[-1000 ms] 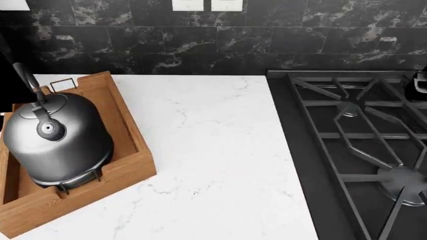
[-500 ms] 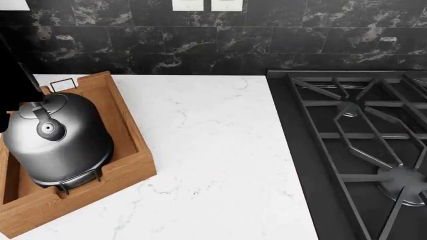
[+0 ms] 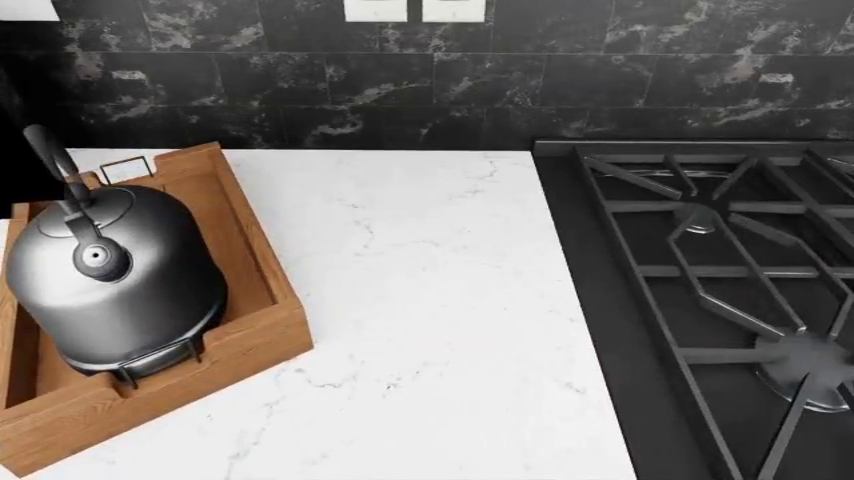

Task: Pick the kettle from the counter and place it on the tray. Then pick the mug from the cabinet and place it on the tray. Then close the cabinet doors.

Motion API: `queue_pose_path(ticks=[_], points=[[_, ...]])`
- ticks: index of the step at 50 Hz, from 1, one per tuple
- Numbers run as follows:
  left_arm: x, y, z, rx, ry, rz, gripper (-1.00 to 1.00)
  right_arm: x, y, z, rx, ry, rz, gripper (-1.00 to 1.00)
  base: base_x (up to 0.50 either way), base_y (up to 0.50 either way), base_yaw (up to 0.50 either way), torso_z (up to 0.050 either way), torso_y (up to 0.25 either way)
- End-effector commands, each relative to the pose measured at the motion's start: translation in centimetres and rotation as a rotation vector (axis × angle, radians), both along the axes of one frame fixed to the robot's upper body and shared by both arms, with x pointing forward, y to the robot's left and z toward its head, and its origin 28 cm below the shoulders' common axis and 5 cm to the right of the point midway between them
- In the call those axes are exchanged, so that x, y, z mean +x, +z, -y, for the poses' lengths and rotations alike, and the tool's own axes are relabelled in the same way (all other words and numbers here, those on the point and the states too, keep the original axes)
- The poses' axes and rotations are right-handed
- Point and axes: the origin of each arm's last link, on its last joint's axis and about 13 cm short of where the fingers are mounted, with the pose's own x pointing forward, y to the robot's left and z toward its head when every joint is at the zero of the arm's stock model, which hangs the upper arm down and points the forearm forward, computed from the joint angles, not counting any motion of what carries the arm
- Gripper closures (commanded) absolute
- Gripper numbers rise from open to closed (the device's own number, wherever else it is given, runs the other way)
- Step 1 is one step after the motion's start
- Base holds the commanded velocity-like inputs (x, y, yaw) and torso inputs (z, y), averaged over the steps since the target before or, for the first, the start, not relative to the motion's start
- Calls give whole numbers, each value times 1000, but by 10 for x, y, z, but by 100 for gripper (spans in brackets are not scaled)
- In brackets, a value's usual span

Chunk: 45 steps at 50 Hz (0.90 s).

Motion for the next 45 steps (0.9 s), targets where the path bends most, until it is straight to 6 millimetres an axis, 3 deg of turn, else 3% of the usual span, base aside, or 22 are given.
queue_pose_path(ticks=[1, 12, 24, 32, 45], points=[[-1, 1, -1, -5, -1, 5, -100, 12, 29, -19, 10, 185, -39, -100, 0, 0, 0, 0, 0], [-5, 4, -3, -1, 5, 15, -100, 41, 48, -34, 80, 351, -116, -100, 0, 0, 0, 0, 0], [-6, 3, -4, -1, 6, 13, -100, 68, 54, -44, 49, 400, -149, -100, 0, 0, 0, 2, 0], [-5, 1, -4, -1, 7, 10, -100, 88, 59, -53, 26, 583, -193, -100, 0, 0, 0, 3, 0], [-4, -1, -6, -4, 0, -3, -100, 108, 67, -69, 60, 709, -260, -100, 4, 2, 4, 2, 0]])
